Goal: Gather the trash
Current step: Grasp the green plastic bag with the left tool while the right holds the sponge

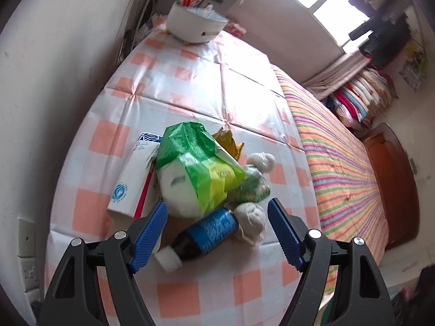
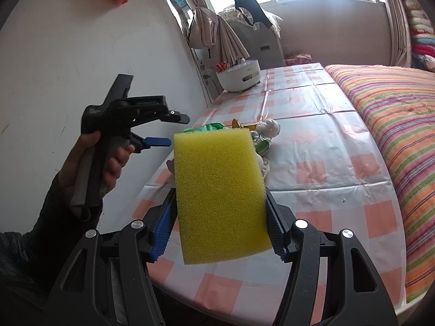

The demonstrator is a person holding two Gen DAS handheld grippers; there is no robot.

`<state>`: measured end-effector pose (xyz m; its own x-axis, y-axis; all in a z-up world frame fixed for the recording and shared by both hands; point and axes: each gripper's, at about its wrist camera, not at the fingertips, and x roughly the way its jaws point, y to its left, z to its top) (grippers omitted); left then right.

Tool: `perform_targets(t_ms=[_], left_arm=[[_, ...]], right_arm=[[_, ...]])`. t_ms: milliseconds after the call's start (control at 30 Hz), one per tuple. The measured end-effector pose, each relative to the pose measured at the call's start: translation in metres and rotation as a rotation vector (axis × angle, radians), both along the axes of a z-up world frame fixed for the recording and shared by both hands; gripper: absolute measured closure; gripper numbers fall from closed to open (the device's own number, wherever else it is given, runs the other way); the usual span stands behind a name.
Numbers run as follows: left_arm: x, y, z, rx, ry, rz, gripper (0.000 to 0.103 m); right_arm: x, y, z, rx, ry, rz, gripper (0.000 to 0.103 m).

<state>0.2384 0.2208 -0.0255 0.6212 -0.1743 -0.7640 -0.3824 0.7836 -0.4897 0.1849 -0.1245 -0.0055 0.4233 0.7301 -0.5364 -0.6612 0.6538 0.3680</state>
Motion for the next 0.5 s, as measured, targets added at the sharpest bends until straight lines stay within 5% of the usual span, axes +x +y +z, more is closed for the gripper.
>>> perform_targets(t_ms=[500], left_arm=[[0.058, 0.021, -0.061, -0.099, 0.241, 0.074, 0.032]], right_arm=[[-0.001, -0.012, -0.008, 0.047, 0.040, -0.001, 0.044]])
